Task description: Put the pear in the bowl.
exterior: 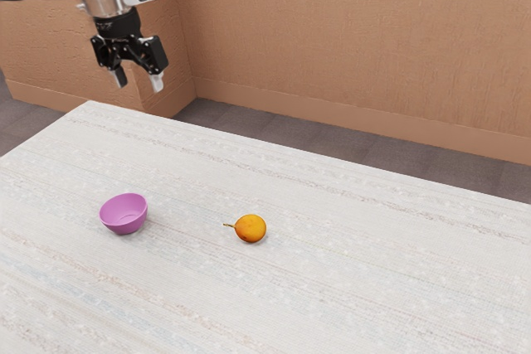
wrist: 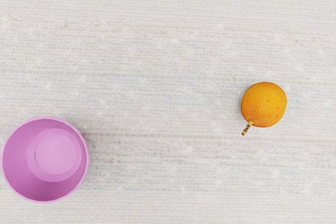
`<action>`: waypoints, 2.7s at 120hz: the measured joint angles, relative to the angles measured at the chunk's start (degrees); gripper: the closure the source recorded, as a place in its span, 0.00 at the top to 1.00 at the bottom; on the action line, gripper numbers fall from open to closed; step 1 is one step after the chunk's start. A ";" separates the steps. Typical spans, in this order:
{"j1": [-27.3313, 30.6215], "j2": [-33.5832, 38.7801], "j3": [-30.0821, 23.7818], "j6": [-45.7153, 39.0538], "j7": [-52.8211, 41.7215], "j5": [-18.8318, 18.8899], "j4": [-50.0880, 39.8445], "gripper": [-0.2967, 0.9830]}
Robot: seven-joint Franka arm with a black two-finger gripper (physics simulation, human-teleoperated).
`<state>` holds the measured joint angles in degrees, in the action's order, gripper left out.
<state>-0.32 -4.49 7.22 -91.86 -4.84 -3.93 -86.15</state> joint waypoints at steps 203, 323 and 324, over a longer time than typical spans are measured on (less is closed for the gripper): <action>-13.62 -23.84 -0.29 -35.15 87.12 -3.88 -14.44 0.75; -13.84 -25.24 -0.48 -40.29 105.05 -4.49 -17.76 0.58; -13.85 -25.24 -0.49 -40.29 105.11 -4.49 -17.76 0.58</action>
<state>-14.17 -29.73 6.73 -132.15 100.27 -8.43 -103.91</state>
